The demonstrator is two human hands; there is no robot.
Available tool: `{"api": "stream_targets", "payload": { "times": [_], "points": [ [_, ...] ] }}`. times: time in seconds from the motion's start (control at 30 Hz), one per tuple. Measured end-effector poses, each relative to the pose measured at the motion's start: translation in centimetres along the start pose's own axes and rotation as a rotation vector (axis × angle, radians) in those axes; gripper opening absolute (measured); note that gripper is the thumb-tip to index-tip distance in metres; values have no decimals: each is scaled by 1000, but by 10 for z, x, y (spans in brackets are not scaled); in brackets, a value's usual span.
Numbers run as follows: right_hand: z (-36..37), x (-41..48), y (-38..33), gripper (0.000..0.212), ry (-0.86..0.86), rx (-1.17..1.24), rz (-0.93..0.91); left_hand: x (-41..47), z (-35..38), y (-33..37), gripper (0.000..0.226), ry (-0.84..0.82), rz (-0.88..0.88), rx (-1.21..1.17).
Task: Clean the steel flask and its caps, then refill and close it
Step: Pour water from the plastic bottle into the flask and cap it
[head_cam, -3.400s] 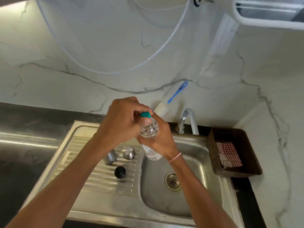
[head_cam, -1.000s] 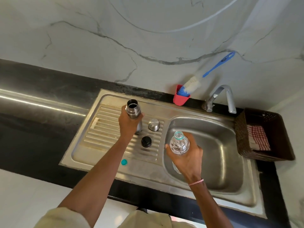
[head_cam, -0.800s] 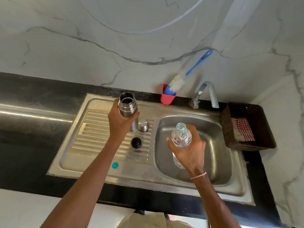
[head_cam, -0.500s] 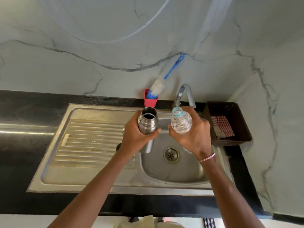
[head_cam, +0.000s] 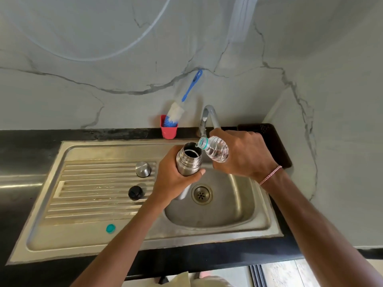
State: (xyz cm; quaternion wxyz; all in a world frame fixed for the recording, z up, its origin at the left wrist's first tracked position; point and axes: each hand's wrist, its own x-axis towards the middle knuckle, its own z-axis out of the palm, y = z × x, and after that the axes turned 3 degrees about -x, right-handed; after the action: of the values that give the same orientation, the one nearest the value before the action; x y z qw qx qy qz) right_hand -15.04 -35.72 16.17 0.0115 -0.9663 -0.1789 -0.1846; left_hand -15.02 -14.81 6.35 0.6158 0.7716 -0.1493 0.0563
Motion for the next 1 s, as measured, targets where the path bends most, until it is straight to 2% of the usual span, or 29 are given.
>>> {"api": "stream_targets", "payload": {
  "times": [0.4, 1.0],
  "points": [
    [-10, 11, 5, 55, 4, -113, -100, 0, -6, -2, 65, 1, -25, -13],
    [-21, 19, 6, 58, -17, -175, -110, -4, -13, -7, 63, 30, -42, -6]
  ]
}}
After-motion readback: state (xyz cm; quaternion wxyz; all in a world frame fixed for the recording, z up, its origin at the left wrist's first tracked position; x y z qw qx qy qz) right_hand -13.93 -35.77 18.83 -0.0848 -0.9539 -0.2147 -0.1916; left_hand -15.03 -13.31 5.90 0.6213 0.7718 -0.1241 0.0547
